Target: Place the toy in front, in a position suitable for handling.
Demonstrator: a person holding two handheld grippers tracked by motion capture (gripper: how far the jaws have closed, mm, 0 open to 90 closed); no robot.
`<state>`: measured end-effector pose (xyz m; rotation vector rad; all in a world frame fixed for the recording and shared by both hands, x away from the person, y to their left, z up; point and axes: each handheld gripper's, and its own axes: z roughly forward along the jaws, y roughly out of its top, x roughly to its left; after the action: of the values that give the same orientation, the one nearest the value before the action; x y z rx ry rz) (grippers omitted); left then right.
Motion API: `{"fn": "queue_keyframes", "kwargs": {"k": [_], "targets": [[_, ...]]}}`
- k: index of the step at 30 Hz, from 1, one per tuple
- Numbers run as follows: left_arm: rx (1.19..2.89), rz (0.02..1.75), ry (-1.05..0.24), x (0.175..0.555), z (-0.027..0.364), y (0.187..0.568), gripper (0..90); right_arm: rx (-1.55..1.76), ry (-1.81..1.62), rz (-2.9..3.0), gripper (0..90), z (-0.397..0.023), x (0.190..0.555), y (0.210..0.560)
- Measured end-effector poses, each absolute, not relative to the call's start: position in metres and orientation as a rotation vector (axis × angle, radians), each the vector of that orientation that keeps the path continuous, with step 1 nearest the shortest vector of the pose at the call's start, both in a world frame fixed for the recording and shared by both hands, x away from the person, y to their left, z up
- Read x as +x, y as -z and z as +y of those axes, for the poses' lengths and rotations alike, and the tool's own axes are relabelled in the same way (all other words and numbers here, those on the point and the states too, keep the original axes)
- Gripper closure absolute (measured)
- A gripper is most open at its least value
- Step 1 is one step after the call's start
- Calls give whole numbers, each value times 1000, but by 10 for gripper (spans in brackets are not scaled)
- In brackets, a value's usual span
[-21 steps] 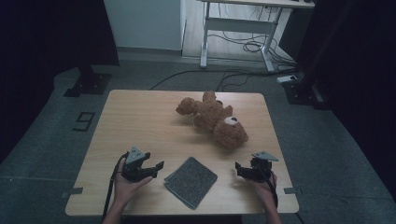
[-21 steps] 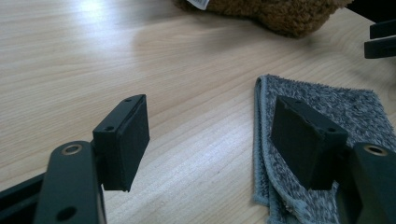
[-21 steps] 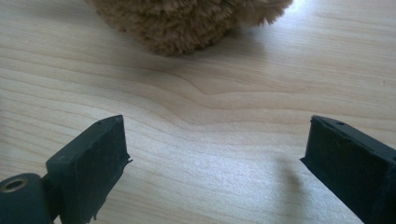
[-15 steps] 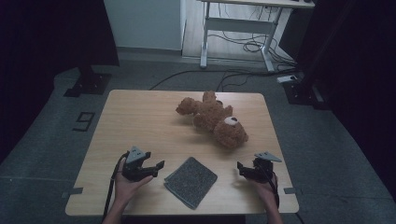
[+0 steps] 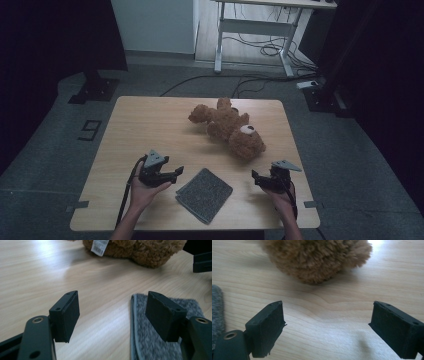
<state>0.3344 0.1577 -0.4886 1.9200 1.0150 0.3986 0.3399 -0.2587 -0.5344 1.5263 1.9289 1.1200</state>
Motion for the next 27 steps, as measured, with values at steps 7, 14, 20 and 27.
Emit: {"fn": "queue_keyframes", "kwargs": {"k": [7, 14, 20, 27], "targets": [[1916, 1014, -370, 363, 139, 488, 284, 1506, -1134, 1944, 114, -256, 345, 528], [1926, 993, -367, 390, 114, 484, 284, 1472, -1138, 1970, 114, -246, 353, 522], [1932, 962, -366, 413, 94, 480, 270, 1471, -1147, 1973, 114, -244, 358, 521], [1957, 931, -366, 431, 79, 478, 238, 1462, -1164, 1956, 116, -244, 363, 512]]}}
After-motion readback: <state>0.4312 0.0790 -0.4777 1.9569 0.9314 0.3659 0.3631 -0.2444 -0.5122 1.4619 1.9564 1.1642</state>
